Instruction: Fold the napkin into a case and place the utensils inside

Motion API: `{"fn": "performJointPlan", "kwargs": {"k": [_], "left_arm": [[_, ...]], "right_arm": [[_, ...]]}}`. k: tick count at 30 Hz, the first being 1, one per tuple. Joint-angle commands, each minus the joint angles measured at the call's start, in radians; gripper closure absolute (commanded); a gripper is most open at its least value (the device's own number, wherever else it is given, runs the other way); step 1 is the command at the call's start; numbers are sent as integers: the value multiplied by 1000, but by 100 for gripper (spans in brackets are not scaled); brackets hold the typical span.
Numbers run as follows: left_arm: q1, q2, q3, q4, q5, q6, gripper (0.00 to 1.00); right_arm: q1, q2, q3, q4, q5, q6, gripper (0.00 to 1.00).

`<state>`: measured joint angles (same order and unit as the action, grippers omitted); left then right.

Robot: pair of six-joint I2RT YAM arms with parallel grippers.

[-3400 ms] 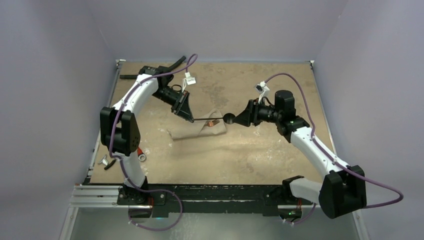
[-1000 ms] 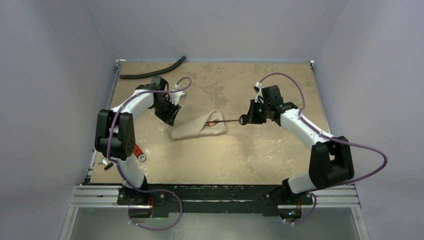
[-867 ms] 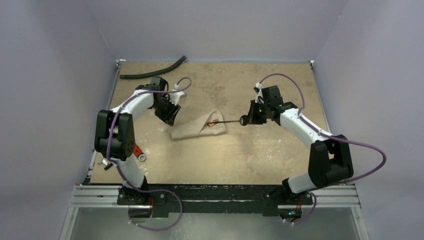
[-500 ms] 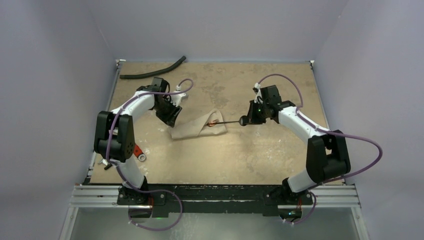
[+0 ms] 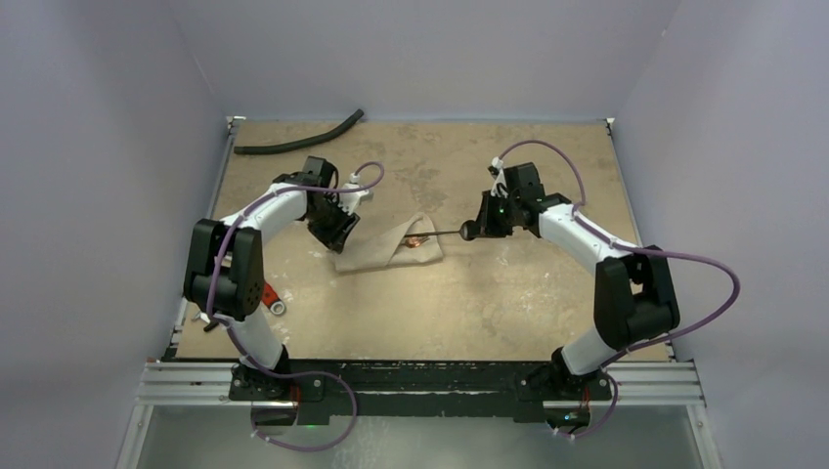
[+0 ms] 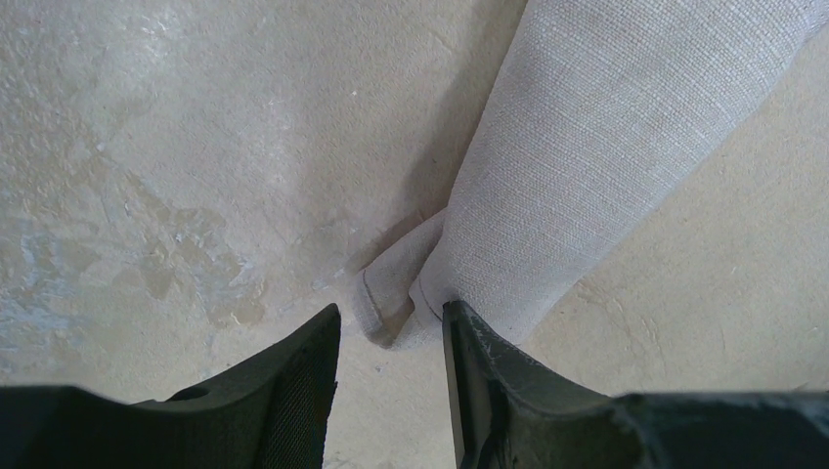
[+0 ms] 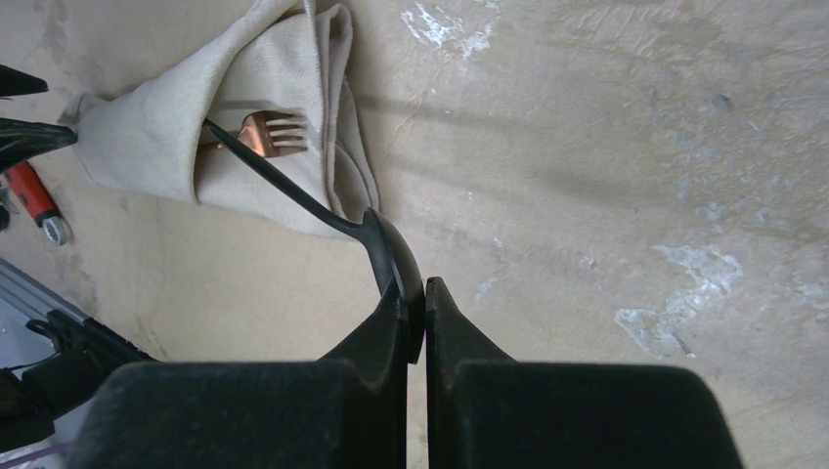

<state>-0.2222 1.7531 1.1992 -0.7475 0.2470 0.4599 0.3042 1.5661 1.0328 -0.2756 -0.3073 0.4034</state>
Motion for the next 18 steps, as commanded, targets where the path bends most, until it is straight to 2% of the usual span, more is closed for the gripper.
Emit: {"fn": "performJointPlan", "kwargs": {"k": [1,7,12,18], "left_arm": [[-5,-50,-4,9,-15,8,58],[-6,-52,-11,1,-13,14,60],[-6,-40,-38,4,-9,19,70],[-6,-36,-48,10,-11,22,74]], "right_arm": [[31,12,45,51,-47,23,100],[78,55,81,56,-55,32,100],[93,87,99,58,-69,28,100],[107,127,132,66,-88,28,100]]}}
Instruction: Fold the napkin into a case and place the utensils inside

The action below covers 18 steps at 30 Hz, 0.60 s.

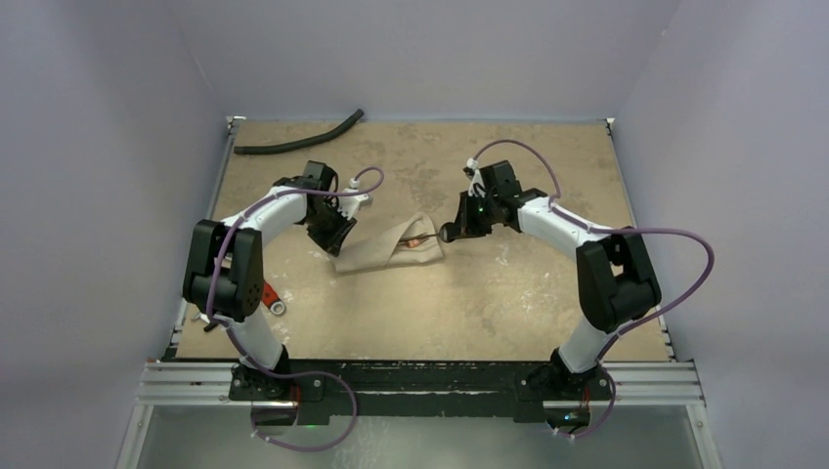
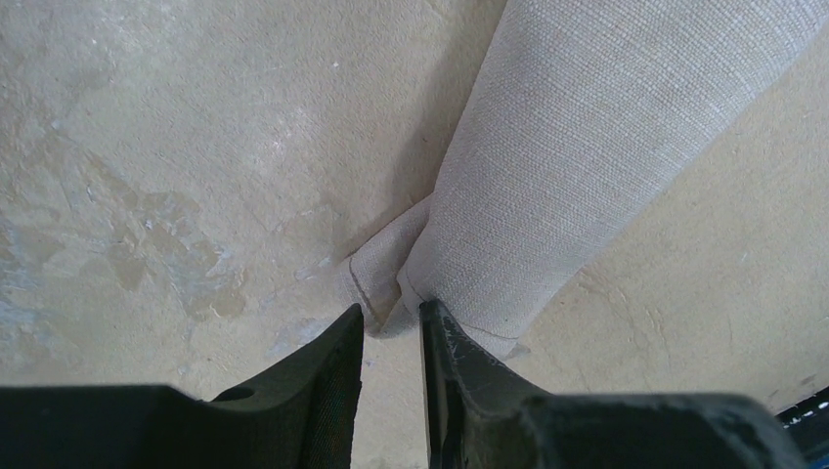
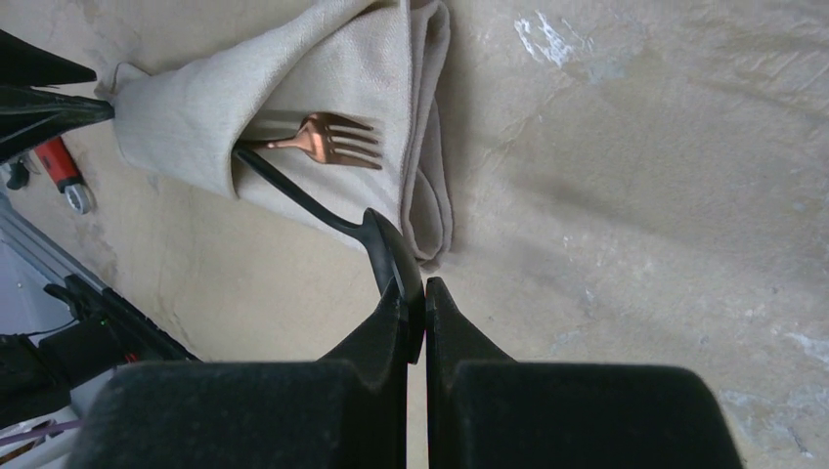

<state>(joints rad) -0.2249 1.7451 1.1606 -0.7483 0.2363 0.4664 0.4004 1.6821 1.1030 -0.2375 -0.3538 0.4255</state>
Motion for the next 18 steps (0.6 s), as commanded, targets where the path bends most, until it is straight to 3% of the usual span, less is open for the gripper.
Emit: {"fn": "performJointPlan", "kwargs": {"k": [1,18], "left_arm": [[-4,-31,-10,15,-8,16,74],[-11,-48,-17,33,-12,16,76]], "right_arm": [[14,19,69,29,-47,4,100],[68,133,155,10,-94,-30,100]]}}
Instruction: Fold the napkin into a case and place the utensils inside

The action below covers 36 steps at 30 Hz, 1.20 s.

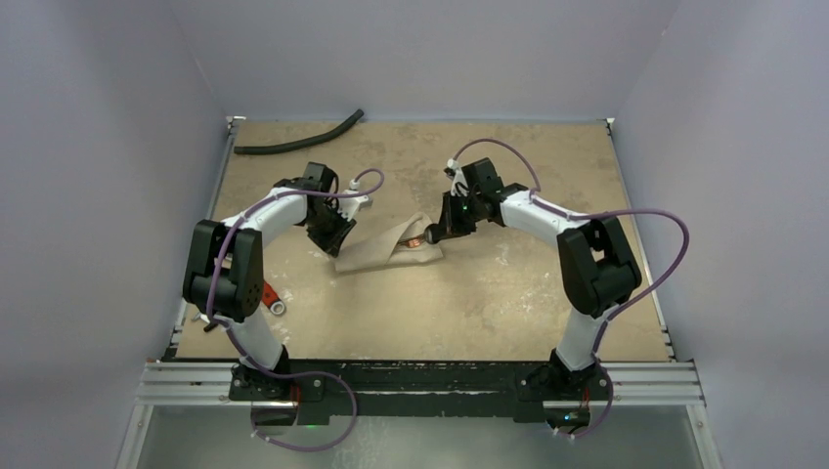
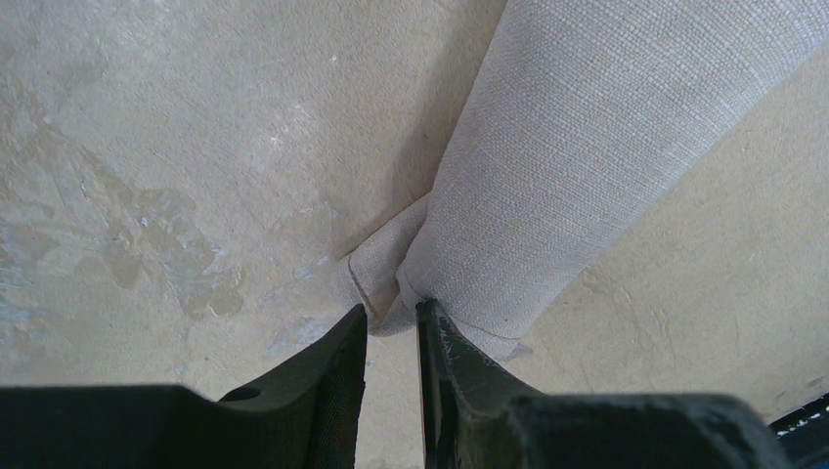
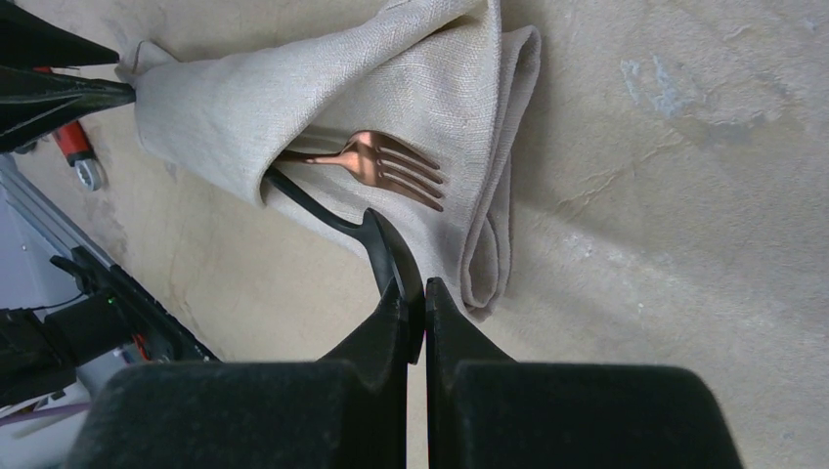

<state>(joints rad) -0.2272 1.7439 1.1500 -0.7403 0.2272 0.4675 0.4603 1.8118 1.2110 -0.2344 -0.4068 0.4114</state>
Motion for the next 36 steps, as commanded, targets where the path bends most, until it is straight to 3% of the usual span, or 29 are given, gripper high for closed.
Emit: {"fn": "performJointPlan", "kwargs": {"k": [1,19,25,32,36], "left_arm": [[-9,-47,-7,27,-5,17,76],[-24,-44,2,22,-25,22,76],[-26,-46,1,20,-28,27,76],[-26,-61,1,16,-26,30,77],[-26,-63,2,13,-26,34,77]], "right_arm": [[9,6,47,9,-44,-17,100],[67,65,92,7,2,21,100],[72,79,88,11,18,33,78],[85,109,122,10,36,52,71],[96,109,143,-22,80,51,58]]}}
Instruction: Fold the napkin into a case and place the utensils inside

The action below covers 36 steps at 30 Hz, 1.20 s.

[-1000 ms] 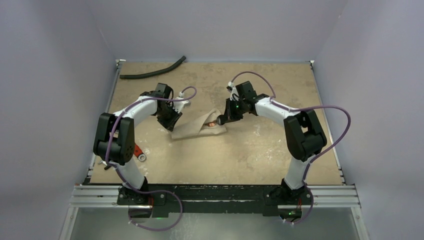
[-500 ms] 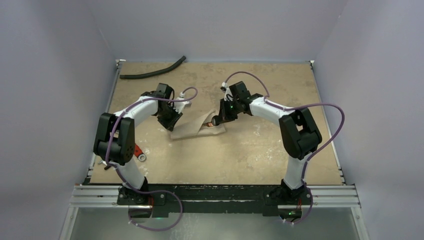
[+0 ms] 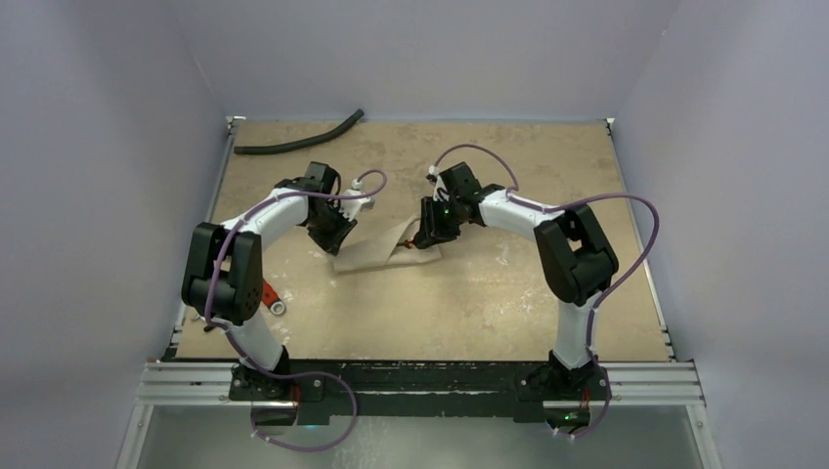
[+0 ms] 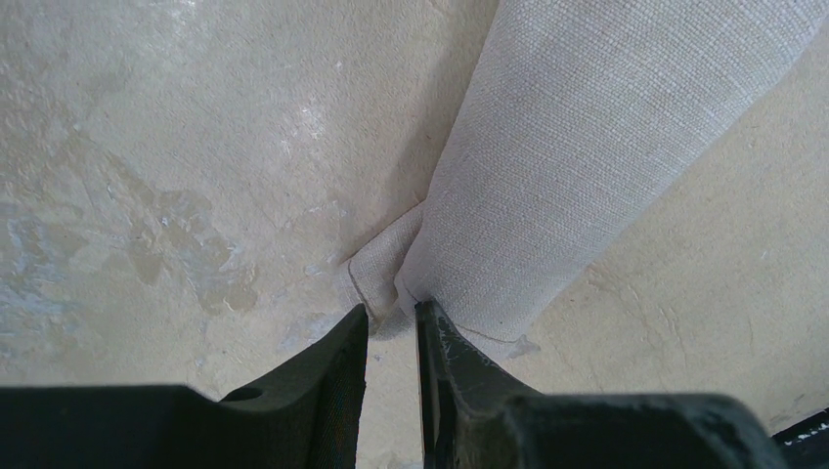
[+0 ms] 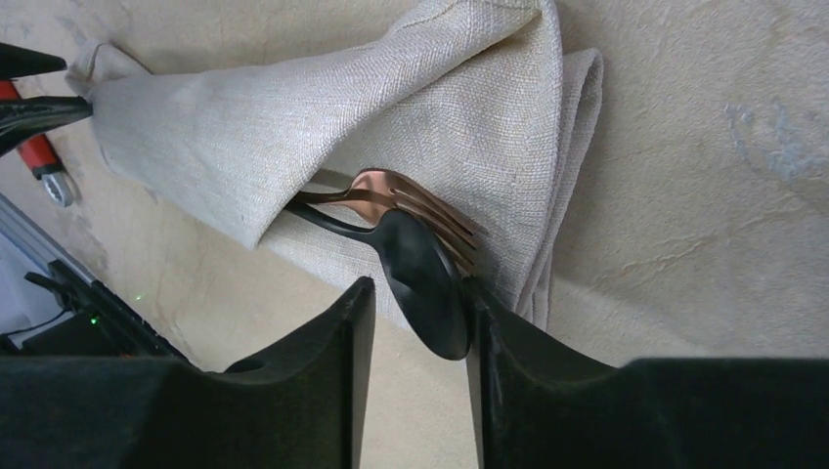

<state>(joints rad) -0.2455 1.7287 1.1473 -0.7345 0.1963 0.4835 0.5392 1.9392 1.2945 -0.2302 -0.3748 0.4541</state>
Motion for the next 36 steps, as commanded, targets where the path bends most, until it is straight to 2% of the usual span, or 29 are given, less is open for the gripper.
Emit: {"fn": "performJointPlan", "kwargs": {"k": [1,4,7,11,18,28,36], "left_arm": [[-7,-48,6,6,4,20,77],[-8,-50,5,4,3,23,77],[-8,-51,3,5,3,27,77],[-8,-49,-1,6,5,28,77],[-8,-46,3,6,8,23,78],[-8,-46,5,5,4,22,77],[-8,-44,6,3,1,23,76]], "right_arm": [[18,-22,64,-37,64,3,55],[17,-73,60,-67,111,-20,43],[16,-126,65,-123,165,-20,39],[16,-168,43,-164,225,-33,39],[18,-184,-41,-64,204,5,52],[39,-124,7,-60,228,6,60],[53,-76,32,-47,233,7,72]]}}
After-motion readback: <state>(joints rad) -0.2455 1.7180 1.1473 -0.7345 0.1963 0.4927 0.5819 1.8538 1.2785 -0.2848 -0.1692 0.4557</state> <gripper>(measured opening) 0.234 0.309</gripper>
